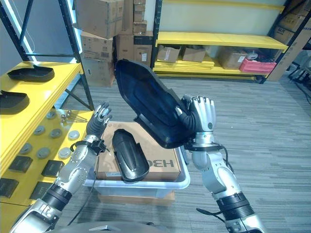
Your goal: Move parts from the plastic box to the shelf.
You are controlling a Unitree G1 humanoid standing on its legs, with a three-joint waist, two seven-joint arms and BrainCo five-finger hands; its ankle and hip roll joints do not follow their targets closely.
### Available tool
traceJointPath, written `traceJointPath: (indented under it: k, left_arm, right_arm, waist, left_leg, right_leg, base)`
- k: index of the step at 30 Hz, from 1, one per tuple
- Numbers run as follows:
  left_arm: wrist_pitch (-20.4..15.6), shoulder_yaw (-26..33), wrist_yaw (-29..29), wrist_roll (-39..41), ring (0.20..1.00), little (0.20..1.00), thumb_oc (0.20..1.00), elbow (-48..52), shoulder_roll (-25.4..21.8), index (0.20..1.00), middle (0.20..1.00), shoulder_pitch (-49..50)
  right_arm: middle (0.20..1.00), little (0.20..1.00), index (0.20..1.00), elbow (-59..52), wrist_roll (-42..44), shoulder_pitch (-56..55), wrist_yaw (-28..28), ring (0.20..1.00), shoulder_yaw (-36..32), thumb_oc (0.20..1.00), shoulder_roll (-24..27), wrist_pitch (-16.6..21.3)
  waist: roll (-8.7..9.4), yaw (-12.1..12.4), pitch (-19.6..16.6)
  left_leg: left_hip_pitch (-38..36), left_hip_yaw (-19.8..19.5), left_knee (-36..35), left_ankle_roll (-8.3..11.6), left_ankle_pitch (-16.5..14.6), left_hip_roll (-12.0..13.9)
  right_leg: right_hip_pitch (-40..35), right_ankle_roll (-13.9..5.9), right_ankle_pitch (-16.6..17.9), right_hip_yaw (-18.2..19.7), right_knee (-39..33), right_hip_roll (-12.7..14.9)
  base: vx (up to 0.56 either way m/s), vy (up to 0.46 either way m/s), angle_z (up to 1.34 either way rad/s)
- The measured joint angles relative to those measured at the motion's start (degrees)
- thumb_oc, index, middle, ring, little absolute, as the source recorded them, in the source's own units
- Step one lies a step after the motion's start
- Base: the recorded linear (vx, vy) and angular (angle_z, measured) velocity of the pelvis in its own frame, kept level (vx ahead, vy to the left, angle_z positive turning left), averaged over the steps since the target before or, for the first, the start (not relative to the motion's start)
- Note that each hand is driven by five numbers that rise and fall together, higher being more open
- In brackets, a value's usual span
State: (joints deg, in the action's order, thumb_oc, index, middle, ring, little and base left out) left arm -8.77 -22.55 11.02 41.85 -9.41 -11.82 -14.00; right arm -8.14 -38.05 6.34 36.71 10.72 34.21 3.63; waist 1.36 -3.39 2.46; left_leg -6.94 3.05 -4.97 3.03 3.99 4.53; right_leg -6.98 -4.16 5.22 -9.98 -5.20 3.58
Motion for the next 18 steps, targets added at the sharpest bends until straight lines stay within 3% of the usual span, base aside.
traceJointPath:
  k: [5, 16, 17, 18]
  left_arm:
    - [0.0, -0.3, -4.0, 4.4, 1.0, 1.0, 1.0, 0.0, 0.2, 1.0, 1.0, 0.1]
    - [0.1, -2.7, -5.4, 4.1, 1.0, 1.0, 1.0, 0.0, 0.6, 1.0, 1.0, 0.1]
    - [0.0, -2.7, -5.4, 4.1, 0.843, 0.843, 0.843, 0.0, 0.4, 0.843, 0.843, 0.0]
    - [-0.1, -2.7, -5.4, 4.1, 0.633, 0.633, 0.633, 0.0, 0.5, 0.633, 0.633, 0.0]
  right_arm:
    - [0.2, 0.2, 0.2, 0.1, 0.6, 2.1, -1.4, 0.2, 2.9, 0.2, -0.9, 1.2]
    - [0.2, 0.2, 0.2, 0.4, 5.3, 8.5, -3.8, 0.2, 7.5, 0.2, -6.6, 2.6]
    - [0.2, 0.2, 0.2, 0.4, 6.8, 8.9, -3.9, 0.2, 8.6, 0.2, -7.3, 2.6]
    - [0.2, 0.2, 0.2, 0.4, 7.3, 8.9, -3.9, 0.2, 9.0, 0.2, -7.6, 2.5]
  waist:
    - [0.04, 0.1, 0.0]
    - [0.04, 0.2, 0.0]
    - [0.05, 0.1, 0.0]
    - [0.04, 0.1, 0.0]
  left_leg:
    - [0.1, 0.0, 0.0, 0.0, 0.0, 0.0]
    - [0.3, 0.0, 0.0, -0.03, 0.0, 0.0]
    - [0.3, 0.0, 0.0, -0.03, 0.0, 0.0]
    - [0.3, 0.0, 0.0, -0.03, 0.0, 0.0]
  right_leg:
    - [0.1, 0.02, 0.0, 0.0, 0.0, 0.0]
    - [0.3, 0.03, 0.0, 0.0, 0.0, 0.0]
    - [0.4, 0.03, 0.0, 0.0, 0.0, 0.0]
    - [0.4, 0.03, 0.0, 0.0, 0.0, 0.0]
  base:
    - [0.0, 0.0, 0.0]
    - [0.0, 0.0, 0.0]
    - [0.0, 0.0, 0.0]
    - [0.0, 0.0, 0.0]
